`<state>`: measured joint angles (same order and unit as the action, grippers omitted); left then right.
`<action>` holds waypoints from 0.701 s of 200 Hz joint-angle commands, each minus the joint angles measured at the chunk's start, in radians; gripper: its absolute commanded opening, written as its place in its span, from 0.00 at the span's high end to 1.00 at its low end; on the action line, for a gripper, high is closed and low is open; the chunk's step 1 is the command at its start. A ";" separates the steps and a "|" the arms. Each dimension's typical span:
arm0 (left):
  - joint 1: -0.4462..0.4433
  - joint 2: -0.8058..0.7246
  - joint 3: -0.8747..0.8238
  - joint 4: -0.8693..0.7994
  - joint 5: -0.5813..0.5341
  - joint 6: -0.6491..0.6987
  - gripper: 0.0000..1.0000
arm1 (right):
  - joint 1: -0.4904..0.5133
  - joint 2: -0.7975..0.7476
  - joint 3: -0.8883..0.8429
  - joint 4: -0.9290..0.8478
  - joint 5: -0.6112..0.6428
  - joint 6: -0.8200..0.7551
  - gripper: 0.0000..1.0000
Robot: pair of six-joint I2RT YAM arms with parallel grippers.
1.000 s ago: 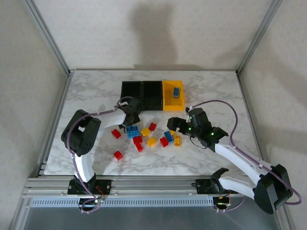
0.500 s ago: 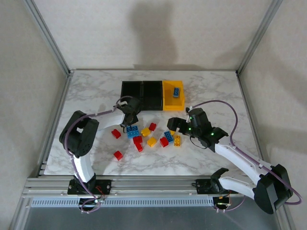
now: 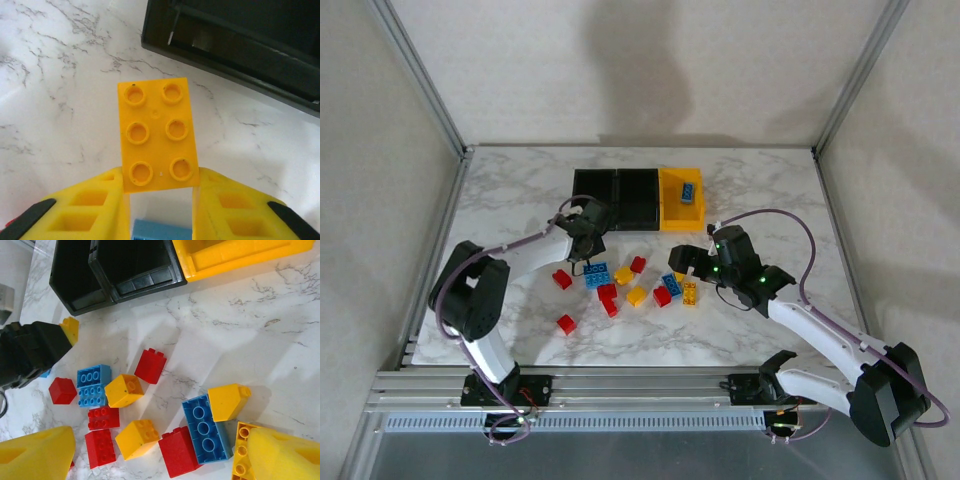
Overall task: Sort the legos into containers by color
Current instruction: Pick up the lego from the center of the table, then place the lego in the container.
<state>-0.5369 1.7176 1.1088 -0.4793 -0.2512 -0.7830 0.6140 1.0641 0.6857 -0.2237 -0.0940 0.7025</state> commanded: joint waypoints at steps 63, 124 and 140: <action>-0.078 -0.091 0.100 -0.075 0.060 0.061 0.69 | 0.010 0.016 0.026 0.020 -0.027 -0.010 0.11; -0.118 0.089 0.368 -0.077 0.116 0.110 0.70 | 0.009 0.023 0.041 0.038 -0.068 0.023 0.11; -0.120 0.148 0.441 -0.086 0.122 0.125 0.70 | 0.007 0.013 0.045 0.038 -0.057 0.029 0.11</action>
<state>-0.6479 1.7874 1.4567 -0.5339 -0.1596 -0.7052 0.6140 1.0885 0.6937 -0.1986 -0.1581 0.7147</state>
